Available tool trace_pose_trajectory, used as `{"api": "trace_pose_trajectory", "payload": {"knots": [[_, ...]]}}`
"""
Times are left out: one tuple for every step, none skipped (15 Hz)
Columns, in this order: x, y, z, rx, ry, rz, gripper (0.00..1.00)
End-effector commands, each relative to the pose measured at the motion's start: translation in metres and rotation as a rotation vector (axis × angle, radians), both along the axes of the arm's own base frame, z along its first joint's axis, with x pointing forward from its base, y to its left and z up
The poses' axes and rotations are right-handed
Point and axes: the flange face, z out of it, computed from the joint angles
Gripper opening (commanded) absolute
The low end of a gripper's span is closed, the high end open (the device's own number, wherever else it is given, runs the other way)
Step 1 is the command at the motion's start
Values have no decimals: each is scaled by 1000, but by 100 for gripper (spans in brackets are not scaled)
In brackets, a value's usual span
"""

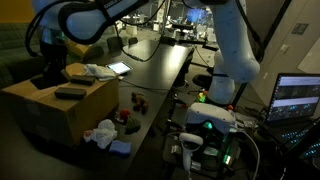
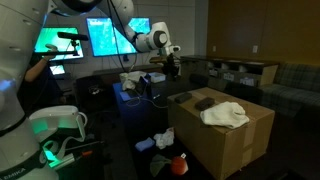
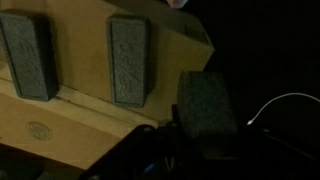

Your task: Put the items on the table on to the box and the items on the box on to the table.

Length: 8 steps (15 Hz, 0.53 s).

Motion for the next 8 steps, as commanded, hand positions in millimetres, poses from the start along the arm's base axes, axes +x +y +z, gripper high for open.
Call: {"api": "trace_pose_trajectory", "payload": {"knots": [[-51,-6,8,5,16,39,8],[-60,-6,5,5,25,45,8],[-69,-8,5,4,33,47,8],[-78,-9,2,3,39,51,8],[-84,-10,0,3,46,54,8],[-91,-12,-4,3,55,55,8],[-98,-14,-7,7,63,55,8],[-104,-16,-11,12,73,57,8]]}}
